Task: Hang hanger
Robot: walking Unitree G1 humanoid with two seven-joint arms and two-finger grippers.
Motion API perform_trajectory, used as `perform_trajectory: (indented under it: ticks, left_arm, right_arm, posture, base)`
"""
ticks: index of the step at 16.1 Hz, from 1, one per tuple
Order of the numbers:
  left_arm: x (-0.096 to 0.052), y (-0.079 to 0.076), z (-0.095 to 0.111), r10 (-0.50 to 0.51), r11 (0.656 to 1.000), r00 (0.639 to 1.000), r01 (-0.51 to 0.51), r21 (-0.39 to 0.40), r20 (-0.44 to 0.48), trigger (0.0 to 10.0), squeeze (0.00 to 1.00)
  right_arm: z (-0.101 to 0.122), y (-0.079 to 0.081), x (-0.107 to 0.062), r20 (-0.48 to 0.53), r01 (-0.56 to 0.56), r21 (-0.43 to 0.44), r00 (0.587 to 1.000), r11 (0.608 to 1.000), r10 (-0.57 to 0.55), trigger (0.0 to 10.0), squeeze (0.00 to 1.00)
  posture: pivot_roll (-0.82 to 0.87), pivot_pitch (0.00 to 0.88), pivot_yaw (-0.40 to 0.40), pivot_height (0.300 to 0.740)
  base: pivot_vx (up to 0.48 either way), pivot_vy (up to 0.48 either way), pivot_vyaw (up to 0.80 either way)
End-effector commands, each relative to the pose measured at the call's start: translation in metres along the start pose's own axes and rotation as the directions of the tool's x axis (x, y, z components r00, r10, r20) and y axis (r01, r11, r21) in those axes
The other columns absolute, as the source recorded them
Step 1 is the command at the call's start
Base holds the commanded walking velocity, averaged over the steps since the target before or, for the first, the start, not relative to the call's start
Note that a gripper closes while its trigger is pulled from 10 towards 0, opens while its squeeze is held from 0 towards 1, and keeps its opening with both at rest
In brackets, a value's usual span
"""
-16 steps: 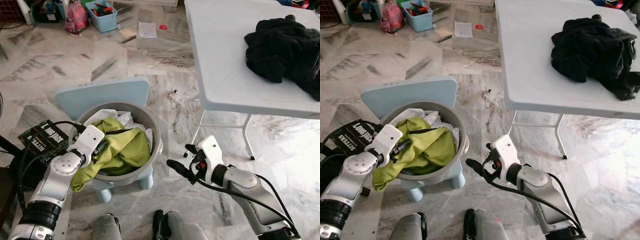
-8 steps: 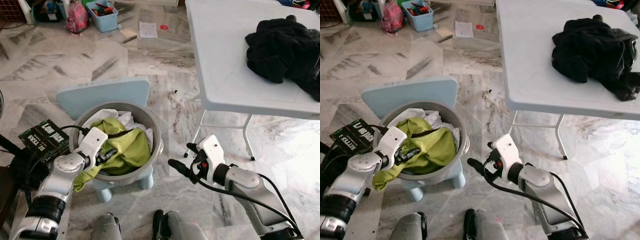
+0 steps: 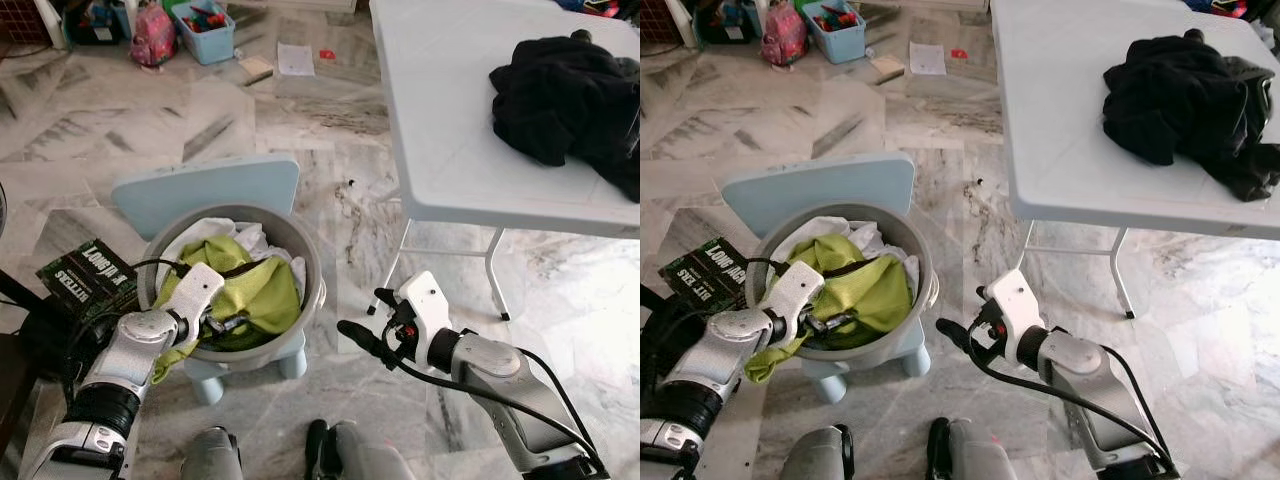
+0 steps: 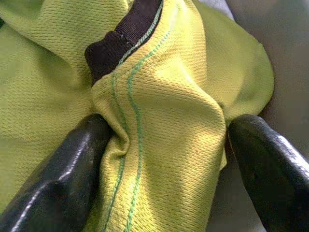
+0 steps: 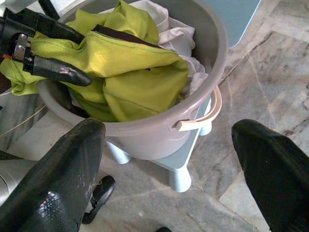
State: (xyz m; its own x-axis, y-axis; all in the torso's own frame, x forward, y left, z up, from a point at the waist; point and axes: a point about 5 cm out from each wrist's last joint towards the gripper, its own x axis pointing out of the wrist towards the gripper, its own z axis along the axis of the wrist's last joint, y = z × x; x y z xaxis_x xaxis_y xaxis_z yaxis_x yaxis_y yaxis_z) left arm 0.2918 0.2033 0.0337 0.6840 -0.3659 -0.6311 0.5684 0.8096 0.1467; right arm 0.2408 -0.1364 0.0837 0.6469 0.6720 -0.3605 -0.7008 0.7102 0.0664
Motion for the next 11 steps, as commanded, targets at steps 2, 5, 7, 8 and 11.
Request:
perform_trajectory:
  ticks: [2, 5, 7, 8, 11]
  left_arm:
    - [0.003, -0.001, 0.002, -0.003, 1.0, 1.0, 0.003, 0.022, 0.004, 0.0, 0.0]
    - [0.005, 0.003, 0.006, 0.029, 0.998, 0.999, -0.031, 0.052, 0.028, 0.0, 0.0]
    - [0.005, 0.005, 0.011, 0.051, 0.996, 0.997, -0.055, 0.073, 0.054, 0.0, 0.0]
    - [0.005, 0.006, 0.012, 0.064, 0.993, 0.996, -0.07, 0.1, 0.064, 0.0, 0.0]
    - [0.006, 0.006, 0.013, 0.07, 0.989, 0.995, -0.077, 0.129, 0.065, 0.0, 0.0]
  right_arm:
    - [0.001, -0.002, -0.004, -0.001, 0.006, -0.006, 1.0, 1.0, -0.006, 10.0, 0.0]
    - [0.0, -0.003, -0.005, -0.002, 0.016, -0.007, 1.0, 1.0, -0.016, 10.0, 0.0]
    - [0.0, -0.003, -0.005, -0.002, 0.02, -0.008, 1.0, 1.0, -0.02, 10.0, 0.0]
    - [0.001, -0.003, -0.005, -0.001, 0.022, -0.009, 1.0, 1.0, -0.022, 10.0, 0.0]
    - [0.001, -0.004, -0.004, -0.001, 0.024, -0.011, 1.0, 1.0, -0.024, 10.0, 0.0]
  posture:
    - [-0.11, 0.148, -0.114, 0.74]
    - [-0.11, 0.15, -0.112, 0.74]
    - [-0.11, 0.151, -0.112, 0.74]
    - [-0.11, 0.151, -0.112, 0.74]
    - [-0.11, 0.15, -0.112, 0.74]
  base:
    - [0.0, 0.0, 0.0]
    - [0.0, 0.0, 0.0]
    - [0.0, 0.0, 0.0]
    - [0.0, 0.0, 0.0]
    - [0.0, 0.0, 0.0]
